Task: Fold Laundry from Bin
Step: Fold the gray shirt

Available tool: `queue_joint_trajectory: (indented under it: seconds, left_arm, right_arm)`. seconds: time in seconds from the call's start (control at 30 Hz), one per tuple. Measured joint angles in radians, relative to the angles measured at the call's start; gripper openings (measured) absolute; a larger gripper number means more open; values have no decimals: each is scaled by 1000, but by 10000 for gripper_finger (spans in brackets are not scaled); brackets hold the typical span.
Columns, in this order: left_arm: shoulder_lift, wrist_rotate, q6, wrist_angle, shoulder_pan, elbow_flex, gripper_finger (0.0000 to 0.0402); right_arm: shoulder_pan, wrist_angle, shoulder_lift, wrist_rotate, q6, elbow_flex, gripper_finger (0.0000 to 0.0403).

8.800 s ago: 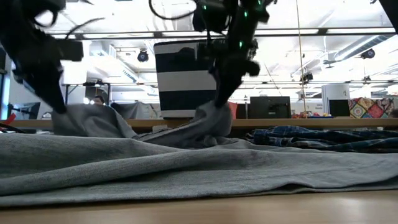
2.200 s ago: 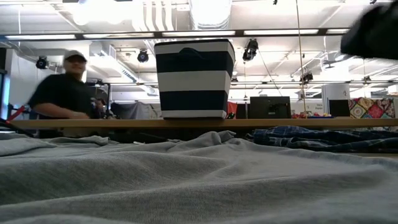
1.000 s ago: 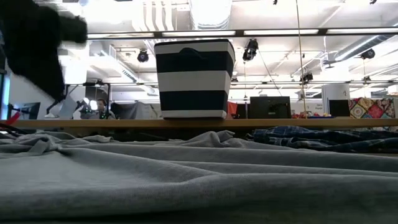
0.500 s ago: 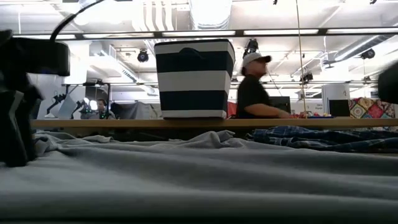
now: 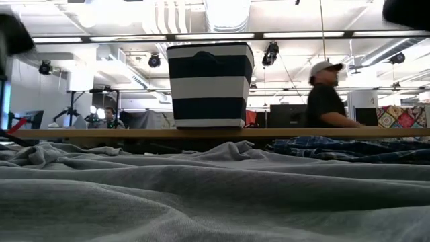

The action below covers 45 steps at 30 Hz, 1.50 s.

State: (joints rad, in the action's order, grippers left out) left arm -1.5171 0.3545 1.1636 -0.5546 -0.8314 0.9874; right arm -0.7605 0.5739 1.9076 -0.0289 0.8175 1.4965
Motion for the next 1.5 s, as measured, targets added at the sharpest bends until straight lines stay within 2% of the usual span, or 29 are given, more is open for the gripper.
queue_joint_trajectory:
  seconds: [0.13, 0.27, 0.4, 0.57, 0.63, 0.7, 0.9, 1.03, 1.17, 1.33, 1.5]
  left_arm:
    - [-87, 52, -37, 229, -78, 29, 189]
    - [-229, 104, -66, 429, -92, 75, 189]
    - [-379, 96, -86, 424, -72, 146, 189]
    - [-523, -10, -86, 432, -66, 231, 189]
    - [-552, -82, -85, 443, -72, 277, 189]
    - [-570, -102, -89, 432, -84, 317, 189]
    - [-525, -149, -108, 406, -107, 377, 189]
    - [-453, -143, -108, 327, -103, 347, 189]
    - [-295, -54, -109, 307, -76, 232, 189]
    - [-127, -5, -26, 295, 1, -11, 189]
    - [-87, -31, 26, 492, -15, -180, 189]
  right_arm:
    - [9, -6, 63, -9, -30, -2, 226]
    - [15, -28, 109, 12, -25, -2, 226]
    - [17, -31, 123, 34, -6, -3, 226]
    - [16, -35, 129, 115, 1, -3, 226]
    - [14, -34, 129, 156, 1, -1, 226]
    - [13, -30, 127, 182, 3, 7, 226]
    - [21, -25, 103, 187, -20, 68, 226]
    - [35, 49, 86, 153, -25, 104, 226]
    - [66, 98, 32, 74, -34, 107, 226]
    - [134, 124, -4, 46, -97, 74, 226]
    - [167, 96, -4, 36, -99, -39, 226]
